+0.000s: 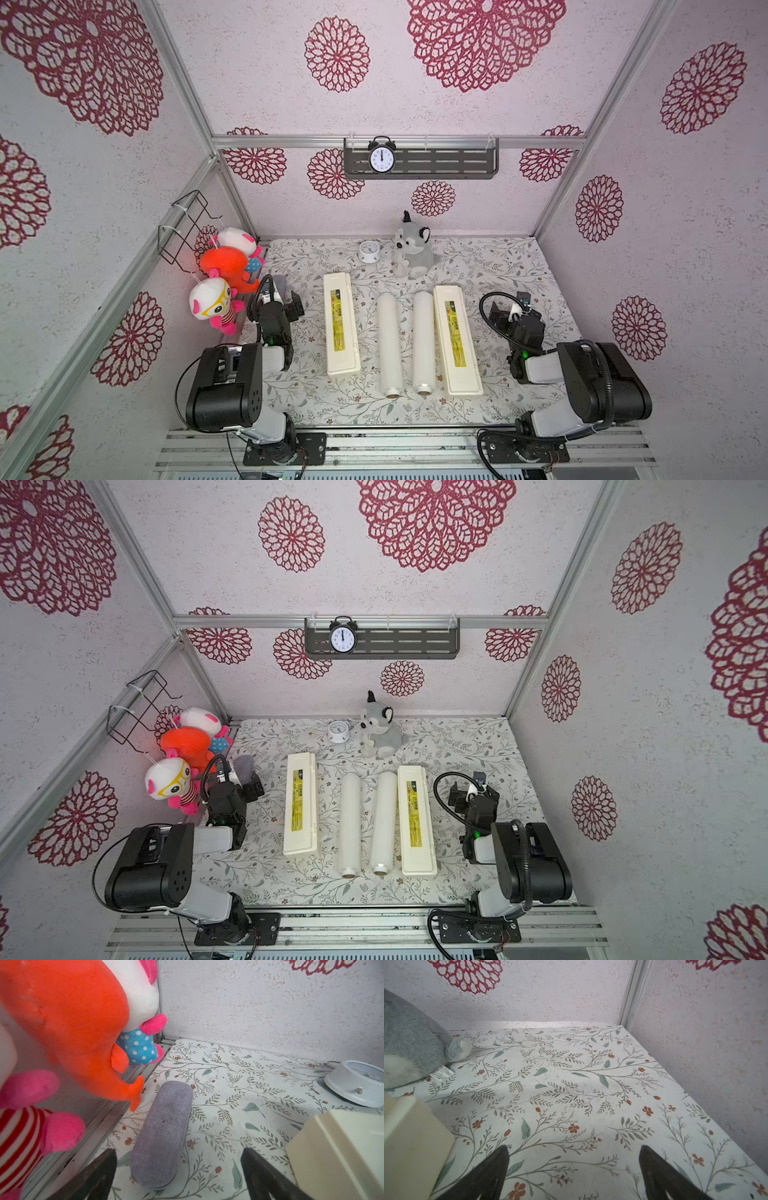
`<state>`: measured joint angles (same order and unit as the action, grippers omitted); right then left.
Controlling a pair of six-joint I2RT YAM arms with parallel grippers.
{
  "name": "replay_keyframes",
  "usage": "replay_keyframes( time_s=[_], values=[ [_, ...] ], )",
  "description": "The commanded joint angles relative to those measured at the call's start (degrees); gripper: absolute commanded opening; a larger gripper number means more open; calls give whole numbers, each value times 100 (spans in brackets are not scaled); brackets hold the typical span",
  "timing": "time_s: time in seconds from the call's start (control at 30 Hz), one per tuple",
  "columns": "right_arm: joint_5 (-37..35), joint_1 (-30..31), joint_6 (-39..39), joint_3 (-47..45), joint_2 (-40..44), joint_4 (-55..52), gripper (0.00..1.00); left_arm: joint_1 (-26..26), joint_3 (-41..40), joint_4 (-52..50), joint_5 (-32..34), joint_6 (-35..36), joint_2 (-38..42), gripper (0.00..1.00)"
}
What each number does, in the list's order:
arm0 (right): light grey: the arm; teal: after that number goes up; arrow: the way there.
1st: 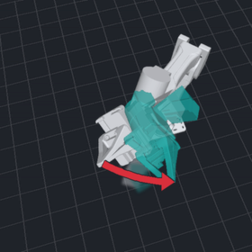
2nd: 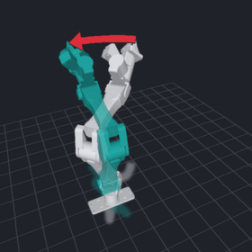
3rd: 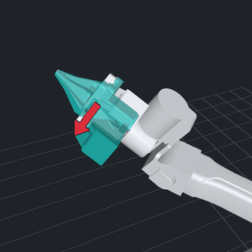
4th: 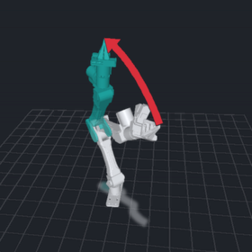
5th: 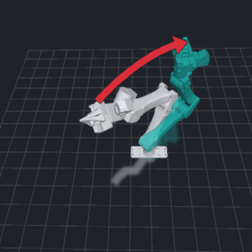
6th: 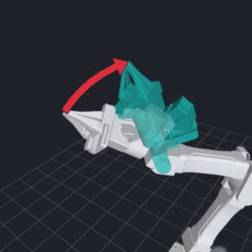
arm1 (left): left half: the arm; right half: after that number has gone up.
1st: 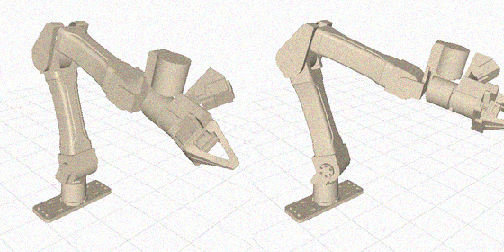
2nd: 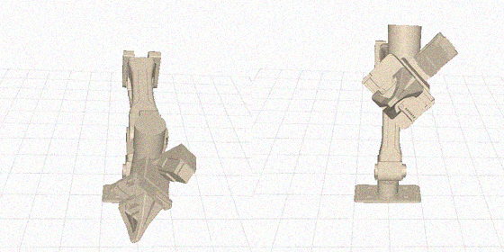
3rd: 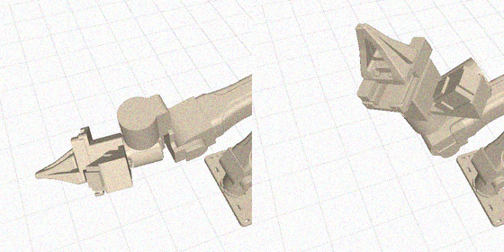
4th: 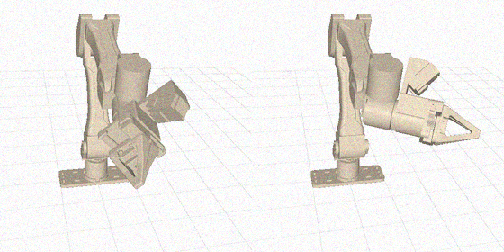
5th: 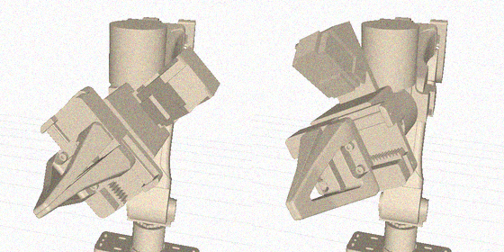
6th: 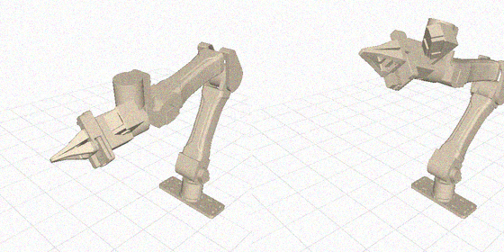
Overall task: Put plastic wrap rolls into dispensers
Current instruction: Pick up the plastic wrap cutting box from the center of the board.
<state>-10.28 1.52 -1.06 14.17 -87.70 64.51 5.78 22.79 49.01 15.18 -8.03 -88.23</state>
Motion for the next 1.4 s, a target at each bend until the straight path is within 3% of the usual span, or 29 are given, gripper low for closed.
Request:
replay_keyframes(
  time_s=[0.0,1.1,1.2,1.3,1.37],
  values=[
    [-26,-29,9,110,-9,251,99,52,112,170,54,-48,-72,98],
    [35,-63,-17,86,6,271,99,118,70,245,18,-113,-3,98],
    [46,-56,-27,296,459,-452,99,329,238,-717,-41,-380,644,98],
    [145,-64,-235,1019,1026,-2363,99,378,849,-1986,-295,-432,966,98],
    [416,-49,-448,1388,1295,-3171,99,371,1458,-3080,-172,-866,1088,98]
  ],
)
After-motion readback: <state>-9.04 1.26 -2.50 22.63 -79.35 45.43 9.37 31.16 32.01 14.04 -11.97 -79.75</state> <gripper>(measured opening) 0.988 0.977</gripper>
